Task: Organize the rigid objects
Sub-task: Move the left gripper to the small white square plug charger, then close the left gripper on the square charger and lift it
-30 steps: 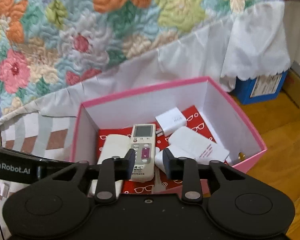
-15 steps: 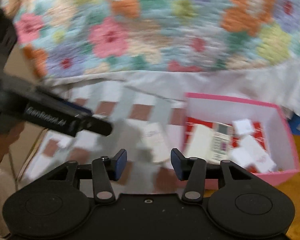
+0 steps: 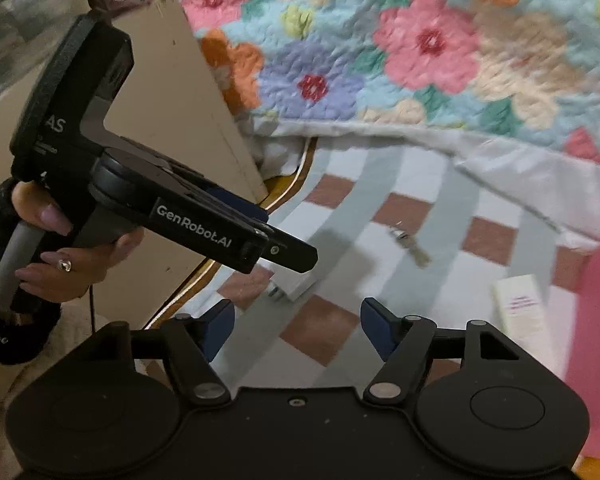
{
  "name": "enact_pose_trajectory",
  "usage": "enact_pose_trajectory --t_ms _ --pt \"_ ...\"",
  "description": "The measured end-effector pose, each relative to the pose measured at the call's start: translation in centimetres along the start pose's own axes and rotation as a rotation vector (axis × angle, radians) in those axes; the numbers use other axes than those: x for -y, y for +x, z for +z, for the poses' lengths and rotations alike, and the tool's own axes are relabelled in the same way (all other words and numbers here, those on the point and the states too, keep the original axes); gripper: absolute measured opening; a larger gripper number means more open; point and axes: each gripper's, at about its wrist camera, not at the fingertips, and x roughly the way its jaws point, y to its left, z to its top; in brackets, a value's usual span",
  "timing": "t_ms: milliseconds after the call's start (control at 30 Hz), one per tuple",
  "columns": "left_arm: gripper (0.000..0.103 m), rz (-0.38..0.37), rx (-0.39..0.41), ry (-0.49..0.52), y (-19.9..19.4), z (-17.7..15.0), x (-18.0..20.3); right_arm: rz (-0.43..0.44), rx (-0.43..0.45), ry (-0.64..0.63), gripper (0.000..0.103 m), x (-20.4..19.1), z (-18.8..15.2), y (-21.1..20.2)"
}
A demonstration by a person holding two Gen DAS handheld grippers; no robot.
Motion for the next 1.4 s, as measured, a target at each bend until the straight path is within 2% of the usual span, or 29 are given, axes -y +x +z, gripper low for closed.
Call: enact_pose_trajectory --t_ms 100,333,433,533,633,667,733,767,800,933,1067,1200,1267,1400 --pt "0.071 0.021 -0.036 -0.071 2.3 -1.1 -2.2 0.0 -0.016 -0.01 0.075 -0.1 -0.6 2.8" --pt "0.071 0.059 -0.055 -0.192 6.6 -2.9 -6.5 -0.024 -0.019 -0.121 0.075 -1.0 -1.8 8.0" --pt "0.071 0.092 -0.049 -0.212 8.3 -3.1 -7.6 -0.036 -0.03 -0.155 0.075 -1.6 -2.0 10.0" --pt "0.071 0.078 -0.055 -0.241 9.9 -3.3 -8.4 -0.041 -0.023 -0.183 0.075 -2.0 -2.2 11.3" --pt "0.066 0.089 -0.031 -0.245 10.6 -3.4 -8.4 -0.053 -0.025 -0.195 0.075 -2.2 -2.2 12.7" --pt "0.059 0.079 -0.025 -0.243 10.8 -3.4 -8.2 -0.063 -0.03 -0.196 0.075 -2.2 -2.1 13.2" --pt "0.053 0.053 -0.031 -0.238 11.2 -3.3 -8.0 -0.07 -0.037 -0.193 0.075 -2.0 -2.2 13.8" --pt "0.045 0.05 -0.034 -0.231 11.3 -3.3 -7.7 -0.073 -0.041 -0.191 0.074 -2.0 -2.2 14.1" --pt "0.044 0.047 -0.037 -0.223 11.3 -3.3 -7.5 -0.077 -0.047 -0.19 0.074 -1.9 -2.3 14.4" --pt "0.044 -0.073 -0.081 -0.266 11.5 -3.7 -7.1 -0.076 -0.072 -0.191 0.074 -1.7 -2.6 14.9" --pt "0.043 -0.134 -0.117 -0.328 11.9 -4.1 -6.6 -0.122 -0.12 -0.132 0.075 -1.7 -3.1 15.3" --pt "0.044 -0.149 -0.132 -0.36 12.1 -4.2 -6.3 -0.202 -0.095 -0.139 0.073 -2.3 -4.1 15.1" --pt "0.042 -0.154 -0.14 -0.366 12.2 -4.3 -6.2 -0.242 -0.09 -0.152 0.063 -2.6 -4.3 14.9" --pt "0.046 -0.153 -0.154 -0.35 12.5 -4.4 -5.7 -0.245 -0.099 -0.096 0.063 -2.1 -4.3 14.3"
